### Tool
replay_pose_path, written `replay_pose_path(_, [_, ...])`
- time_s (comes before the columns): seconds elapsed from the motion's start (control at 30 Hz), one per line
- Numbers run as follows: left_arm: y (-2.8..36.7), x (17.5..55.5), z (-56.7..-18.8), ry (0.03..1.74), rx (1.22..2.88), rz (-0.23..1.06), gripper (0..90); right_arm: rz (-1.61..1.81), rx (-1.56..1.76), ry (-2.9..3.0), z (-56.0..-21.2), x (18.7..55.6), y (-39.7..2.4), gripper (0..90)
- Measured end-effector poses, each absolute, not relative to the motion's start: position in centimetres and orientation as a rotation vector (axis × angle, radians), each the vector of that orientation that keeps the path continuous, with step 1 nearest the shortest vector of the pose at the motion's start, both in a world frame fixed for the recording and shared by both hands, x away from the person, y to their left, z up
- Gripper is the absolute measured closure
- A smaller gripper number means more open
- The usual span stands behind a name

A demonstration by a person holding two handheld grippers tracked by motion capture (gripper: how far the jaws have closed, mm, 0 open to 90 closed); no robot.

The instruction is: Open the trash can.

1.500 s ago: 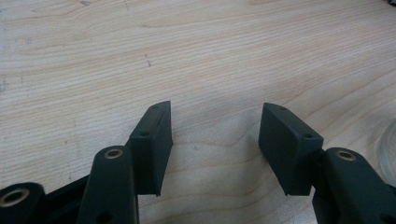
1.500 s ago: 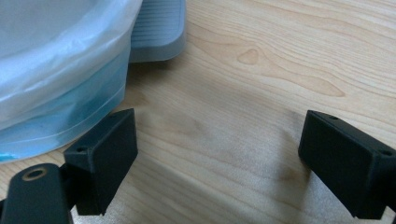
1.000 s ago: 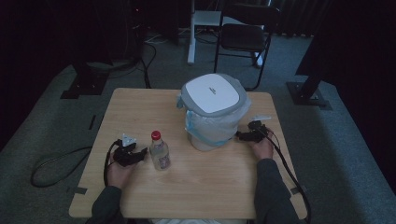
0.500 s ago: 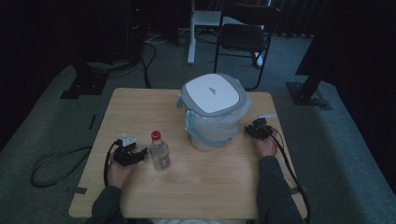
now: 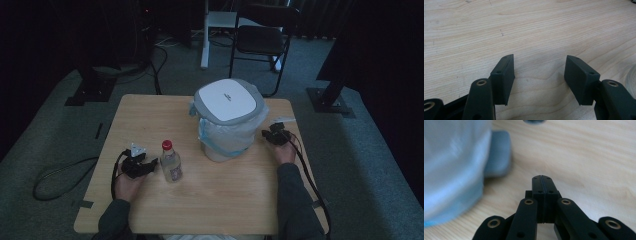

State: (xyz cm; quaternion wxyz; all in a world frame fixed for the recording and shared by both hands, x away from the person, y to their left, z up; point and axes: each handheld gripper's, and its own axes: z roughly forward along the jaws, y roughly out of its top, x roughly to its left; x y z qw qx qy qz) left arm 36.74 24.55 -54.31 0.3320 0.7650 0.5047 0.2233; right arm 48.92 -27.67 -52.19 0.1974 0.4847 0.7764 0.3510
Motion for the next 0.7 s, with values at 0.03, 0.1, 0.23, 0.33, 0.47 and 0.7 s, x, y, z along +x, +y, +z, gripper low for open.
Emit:
replay_pose_path(0.03, [24.6, 36.7, -54.3, 1.319, 1.999, 0.584, 42.1, 0.986, 1.350, 2.173, -51.9, 49.1, -27.4, 90.0])
replay_pose_path(0.1, [24.6, 36.7, -54.3, 1.319, 1.999, 0.584, 42.1, 0.998, 1.343, 2.175, -51.5, 49.6, -26.9, 90.0])
replay_pose_path(0.23, [24.5, 36.7, -54.3, 1.317, 2.001, 0.584, 42.0, 1.031, 1.341, 2.169, -51.0, 50.3, -26.3, 90.0])
replay_pose_path(0.33, [24.5, 36.7, -54.3, 1.317, 2.002, 0.585, 41.9, 1.051, 1.340, 2.165, -50.7, 50.9, -25.9, 90.0])
replay_pose_path(0.47, [24.5, 36.7, -54.3, 1.316, 2.002, 0.585, 41.9, 1.086, 1.354, 2.164, -50.4, 51.5, -25.6, 90.0])
replay_pose_path(0.7, [24.5, 36.7, -54.3, 1.317, 2.001, 0.584, 41.9, 1.139, 1.360, 2.171, -50.3, 52.5, -24.8, 90.0])
